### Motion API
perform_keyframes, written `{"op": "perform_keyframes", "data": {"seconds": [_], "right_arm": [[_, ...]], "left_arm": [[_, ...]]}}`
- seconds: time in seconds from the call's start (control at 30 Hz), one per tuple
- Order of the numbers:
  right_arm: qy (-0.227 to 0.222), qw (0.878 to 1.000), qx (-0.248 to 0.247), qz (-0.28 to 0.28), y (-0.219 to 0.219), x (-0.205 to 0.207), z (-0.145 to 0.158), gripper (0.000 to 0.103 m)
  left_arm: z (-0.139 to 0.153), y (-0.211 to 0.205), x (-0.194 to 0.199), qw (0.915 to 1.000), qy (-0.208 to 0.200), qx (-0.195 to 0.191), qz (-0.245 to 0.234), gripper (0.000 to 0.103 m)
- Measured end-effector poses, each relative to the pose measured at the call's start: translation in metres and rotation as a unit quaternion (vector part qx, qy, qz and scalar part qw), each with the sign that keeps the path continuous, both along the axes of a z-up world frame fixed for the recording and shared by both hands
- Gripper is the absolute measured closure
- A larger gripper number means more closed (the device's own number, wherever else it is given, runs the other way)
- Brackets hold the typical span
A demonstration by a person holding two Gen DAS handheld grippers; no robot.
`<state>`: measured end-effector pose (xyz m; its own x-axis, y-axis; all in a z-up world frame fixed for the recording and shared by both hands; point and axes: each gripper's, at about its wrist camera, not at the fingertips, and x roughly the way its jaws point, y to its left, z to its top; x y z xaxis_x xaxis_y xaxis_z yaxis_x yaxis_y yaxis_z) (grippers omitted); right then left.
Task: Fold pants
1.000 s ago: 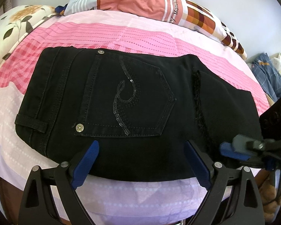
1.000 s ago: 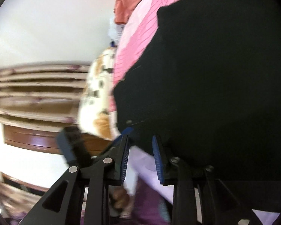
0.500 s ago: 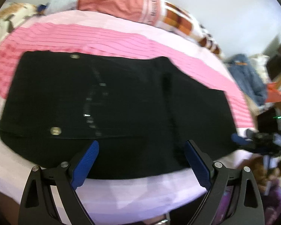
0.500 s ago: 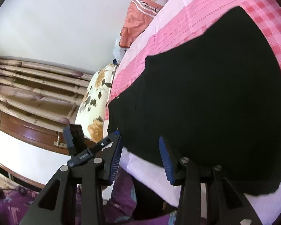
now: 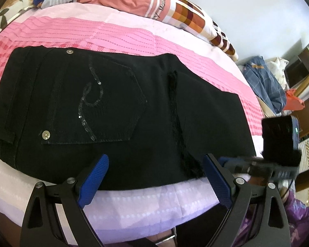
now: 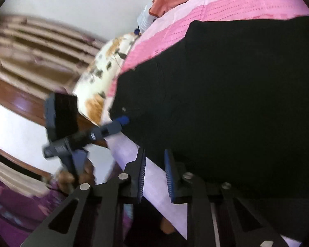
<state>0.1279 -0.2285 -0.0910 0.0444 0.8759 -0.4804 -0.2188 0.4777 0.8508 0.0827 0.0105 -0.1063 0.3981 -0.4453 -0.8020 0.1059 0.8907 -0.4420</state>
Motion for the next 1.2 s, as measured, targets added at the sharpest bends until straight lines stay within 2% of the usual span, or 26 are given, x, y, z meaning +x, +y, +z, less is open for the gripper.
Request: {"op": "perform_keyframes", "data": {"seconds": [0.13,0.23,0.33,0.4,0.5,0.67,0.73,0.8,0.9,0.97,1.13,1.2], "right_arm": [[0.013,0.998,0.049,-0.031,-0.028,0.004,0.012,0.081],[0.004,0.998,0.039,-0.052,-0.048,0.0,0.021,0.071],[0.009,0.996,0.034,-0.076,-0.066,-0.004,0.022,0.061],[0.02,0.994,0.039,-0.1,-0.08,-0.005,0.017,0.057],[0.038,0.99,0.053,-0.125,-0.091,-0.001,0.011,0.057],[0.036,0.989,0.059,-0.131,-0.094,0.003,0.014,0.052],[0.04,0.988,0.061,-0.135,-0.092,0.003,0.013,0.049],[0.049,0.987,0.066,-0.141,-0.095,0.004,0.009,0.047],[0.058,0.984,0.078,-0.152,-0.098,0.006,0.005,0.047],[0.064,0.982,0.084,-0.158,-0.102,0.005,0.003,0.045],[0.07,0.98,0.085,-0.167,-0.105,0.006,0.001,0.042],[0.077,0.978,0.089,-0.171,-0.106,0.007,-0.002,0.042]], "left_arm": [[0.005,-0.005,0.001,0.9992,0.004,-0.022,-0.034,0.011],[0.007,-0.019,0.004,0.9966,0.007,-0.033,-0.075,0.011],[-0.001,-0.037,0.012,0.9898,0.04,-0.062,-0.121,0.011],[-0.011,-0.046,0.02,0.9859,0.067,-0.082,-0.13,0.011],[-0.015,-0.054,0.029,0.9767,0.09,-0.135,-0.14,0.011],[-0.028,-0.062,0.046,0.9715,0.136,-0.152,-0.121,0.016],[-0.031,-0.059,0.052,0.9711,0.141,-0.159,-0.108,0.024],[-0.037,-0.056,0.059,0.9711,0.149,-0.161,-0.094,0.048],[-0.045,-0.053,0.065,0.9708,0.155,-0.163,-0.083,0.067],[-0.045,-0.054,0.068,0.9734,0.148,-0.153,-0.085,0.074],[-0.041,-0.058,0.067,0.9781,0.126,-0.138,-0.092,0.074],[-0.043,-0.057,0.067,0.9799,0.121,-0.134,-0.085,0.085]]}}
